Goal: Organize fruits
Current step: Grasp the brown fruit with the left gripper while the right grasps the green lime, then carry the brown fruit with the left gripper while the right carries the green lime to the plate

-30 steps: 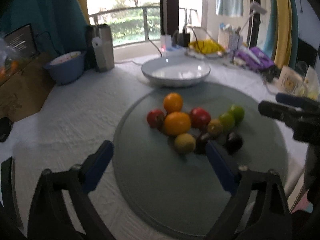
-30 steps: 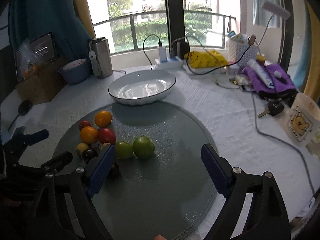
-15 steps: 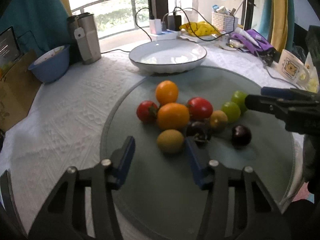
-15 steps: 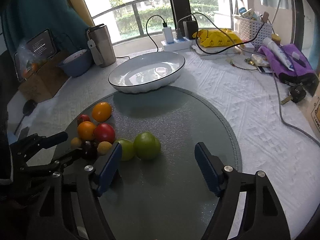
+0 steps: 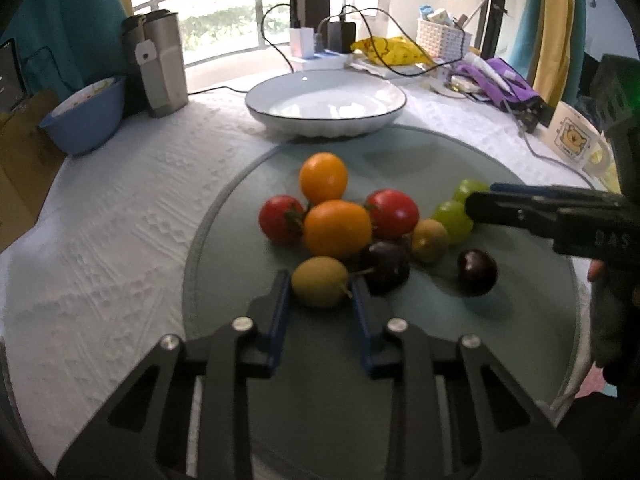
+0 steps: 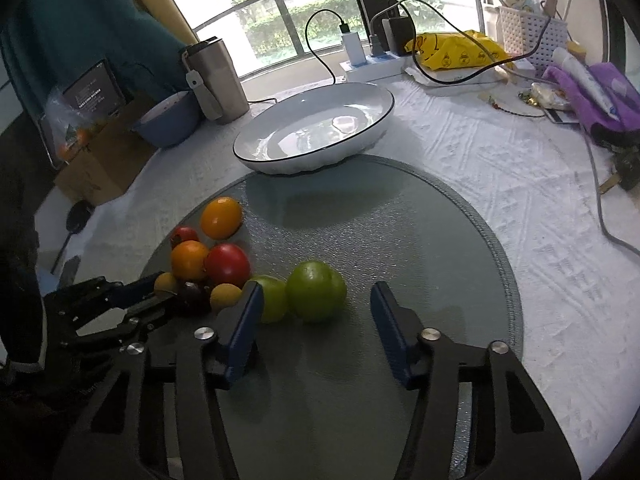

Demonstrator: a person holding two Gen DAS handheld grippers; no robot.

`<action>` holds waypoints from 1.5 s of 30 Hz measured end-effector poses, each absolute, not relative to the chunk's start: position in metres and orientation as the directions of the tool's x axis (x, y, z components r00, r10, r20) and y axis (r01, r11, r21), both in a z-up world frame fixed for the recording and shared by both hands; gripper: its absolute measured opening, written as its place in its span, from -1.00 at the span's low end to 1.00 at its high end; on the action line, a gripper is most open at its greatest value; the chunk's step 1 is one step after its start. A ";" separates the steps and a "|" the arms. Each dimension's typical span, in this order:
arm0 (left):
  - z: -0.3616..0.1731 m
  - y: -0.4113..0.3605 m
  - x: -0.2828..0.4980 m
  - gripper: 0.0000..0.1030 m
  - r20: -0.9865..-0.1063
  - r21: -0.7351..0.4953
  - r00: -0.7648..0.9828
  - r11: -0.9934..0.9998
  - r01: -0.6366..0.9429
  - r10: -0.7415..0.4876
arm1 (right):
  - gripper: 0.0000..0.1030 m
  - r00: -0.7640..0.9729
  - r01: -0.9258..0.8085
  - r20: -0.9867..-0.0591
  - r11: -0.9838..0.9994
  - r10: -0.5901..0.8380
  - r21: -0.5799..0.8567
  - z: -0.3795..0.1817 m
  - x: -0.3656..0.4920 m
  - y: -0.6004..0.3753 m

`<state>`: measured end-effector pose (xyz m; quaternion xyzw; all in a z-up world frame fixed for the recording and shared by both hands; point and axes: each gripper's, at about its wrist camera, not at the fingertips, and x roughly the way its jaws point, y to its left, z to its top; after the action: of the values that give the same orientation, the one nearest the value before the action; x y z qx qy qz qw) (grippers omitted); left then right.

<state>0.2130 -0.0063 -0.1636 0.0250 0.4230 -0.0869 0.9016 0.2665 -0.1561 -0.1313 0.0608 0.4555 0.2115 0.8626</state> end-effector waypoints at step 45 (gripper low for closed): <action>-0.084 0.015 0.293 -0.42 -0.610 -0.157 0.747 0.964 0.215 -0.266 | -0.39 0.670 -0.371 -0.659 0.923 0.341 0.100 -0.058 0.333 -0.133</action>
<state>0.2932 0.0146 -0.0841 -0.0381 0.3319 -0.1287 0.9337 0.3325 -0.1334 -0.0576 -0.0211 0.3563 0.1948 0.9136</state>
